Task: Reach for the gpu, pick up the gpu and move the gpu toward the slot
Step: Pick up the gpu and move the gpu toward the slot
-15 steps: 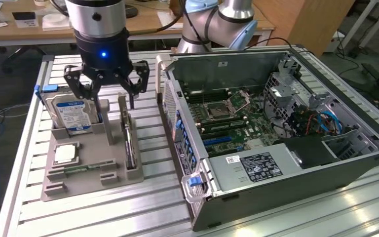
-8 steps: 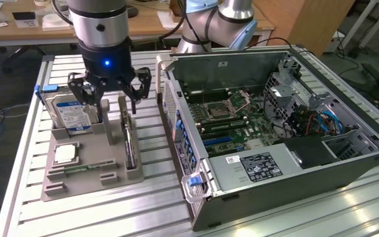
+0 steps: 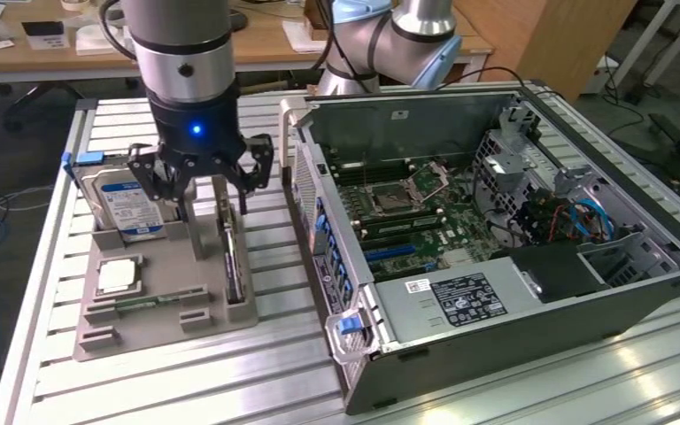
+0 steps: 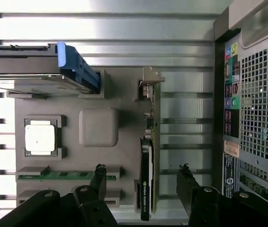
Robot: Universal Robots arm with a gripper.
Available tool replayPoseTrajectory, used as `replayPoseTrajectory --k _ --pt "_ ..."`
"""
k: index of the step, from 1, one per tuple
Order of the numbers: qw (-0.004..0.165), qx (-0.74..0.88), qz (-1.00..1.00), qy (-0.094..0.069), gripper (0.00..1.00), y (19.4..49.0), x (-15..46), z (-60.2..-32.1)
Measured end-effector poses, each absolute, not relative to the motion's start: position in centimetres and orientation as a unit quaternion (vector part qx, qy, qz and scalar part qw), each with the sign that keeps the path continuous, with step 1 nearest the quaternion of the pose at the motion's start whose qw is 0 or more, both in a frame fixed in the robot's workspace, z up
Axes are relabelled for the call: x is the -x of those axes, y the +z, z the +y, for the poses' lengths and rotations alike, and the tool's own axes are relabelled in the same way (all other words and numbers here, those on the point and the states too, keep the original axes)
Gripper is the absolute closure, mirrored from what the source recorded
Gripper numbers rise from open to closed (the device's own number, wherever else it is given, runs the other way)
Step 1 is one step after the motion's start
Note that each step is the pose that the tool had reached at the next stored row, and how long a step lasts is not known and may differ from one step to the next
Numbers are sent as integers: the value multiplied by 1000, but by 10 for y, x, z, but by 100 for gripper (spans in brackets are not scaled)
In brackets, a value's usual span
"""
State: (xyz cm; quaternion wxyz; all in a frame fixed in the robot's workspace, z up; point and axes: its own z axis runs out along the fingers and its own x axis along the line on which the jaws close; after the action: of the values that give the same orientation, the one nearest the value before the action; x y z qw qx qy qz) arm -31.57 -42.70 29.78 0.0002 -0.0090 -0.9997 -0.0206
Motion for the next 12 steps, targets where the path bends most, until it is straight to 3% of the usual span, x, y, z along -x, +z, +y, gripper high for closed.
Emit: replayPoseTrajectory --k 12 --pt "0 9 -1000 -21 29 276 314 -428"
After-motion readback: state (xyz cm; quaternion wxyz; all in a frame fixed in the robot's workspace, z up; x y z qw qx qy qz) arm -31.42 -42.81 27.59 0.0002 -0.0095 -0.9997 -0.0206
